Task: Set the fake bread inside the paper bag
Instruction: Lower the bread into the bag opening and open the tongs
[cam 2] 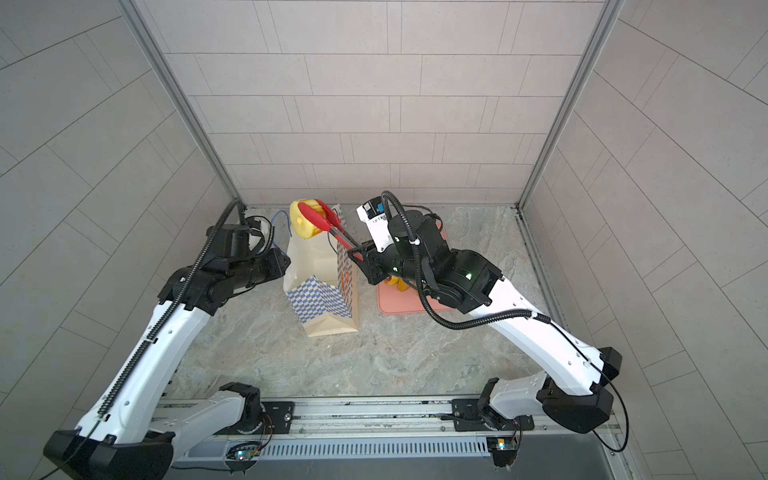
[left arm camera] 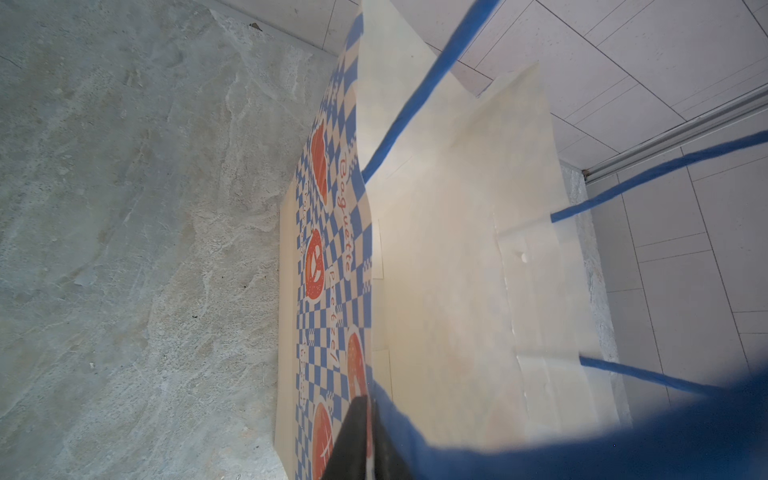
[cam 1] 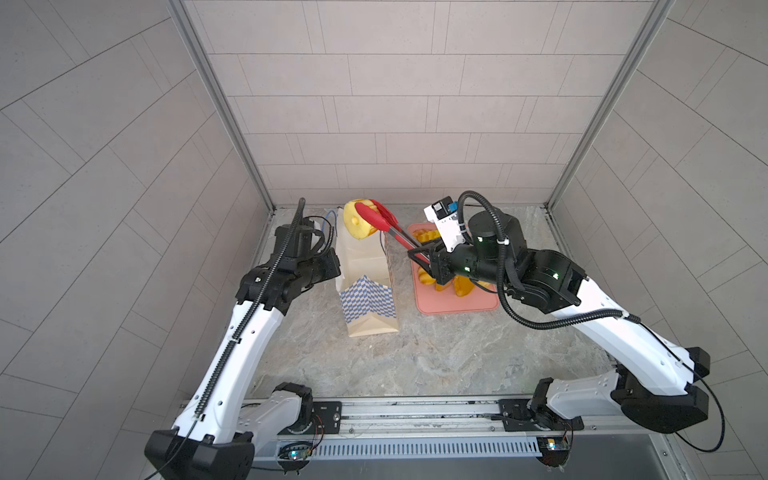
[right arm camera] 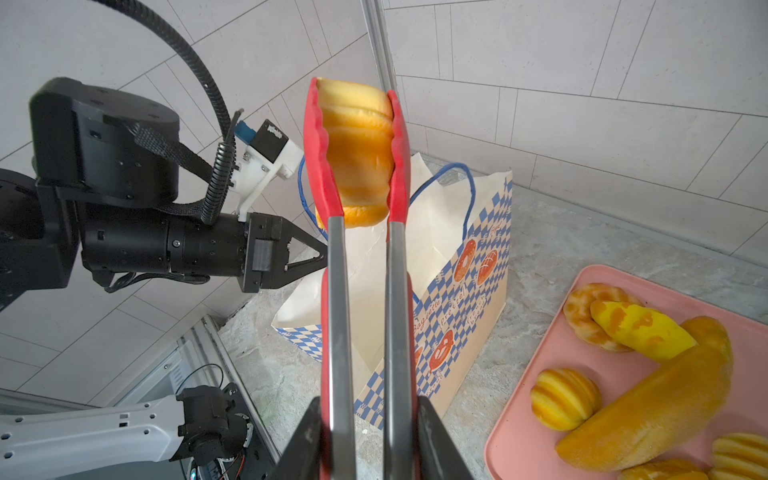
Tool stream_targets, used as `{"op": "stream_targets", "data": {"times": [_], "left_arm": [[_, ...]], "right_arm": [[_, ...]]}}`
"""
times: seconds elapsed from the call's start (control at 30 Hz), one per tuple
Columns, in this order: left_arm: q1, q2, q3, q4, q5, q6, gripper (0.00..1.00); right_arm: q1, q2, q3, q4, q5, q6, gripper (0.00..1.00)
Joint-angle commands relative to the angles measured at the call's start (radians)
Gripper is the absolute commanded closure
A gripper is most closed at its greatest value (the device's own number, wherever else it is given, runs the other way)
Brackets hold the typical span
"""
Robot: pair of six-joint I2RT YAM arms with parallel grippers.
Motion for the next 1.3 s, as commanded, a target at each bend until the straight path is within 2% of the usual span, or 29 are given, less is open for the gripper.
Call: {"op": "stream_targets", "data": {"times": [0.0, 0.6, 0.97, 1.27], "left_arm": [[-0.003, -0.023, -0.011, 0.013, 0.002, -0.004, 0.87], [-0.005, -0.018, -0.010, 0.018, 0.004, -0.004, 0.87], [-0.003, -0.017, -0.010, 0.016, 0.006, -0.005, 0.87], [-0.003, -0.015, -0.010, 0.016, 0.008, -0.004, 0.87]], "right_arm": [[0.008, 0.005, 0.028, 0.015, 0.035, -0.021, 0.69], [0.028, 0.053, 0.041, -0.133, 0.086, -0.084, 0.69], [0.031, 0.059, 0.045, -0.129, 0.092, -0.087, 0.51], [0.032, 0.051, 0.045, -0.124, 0.093, -0.085, 0.48]]}}
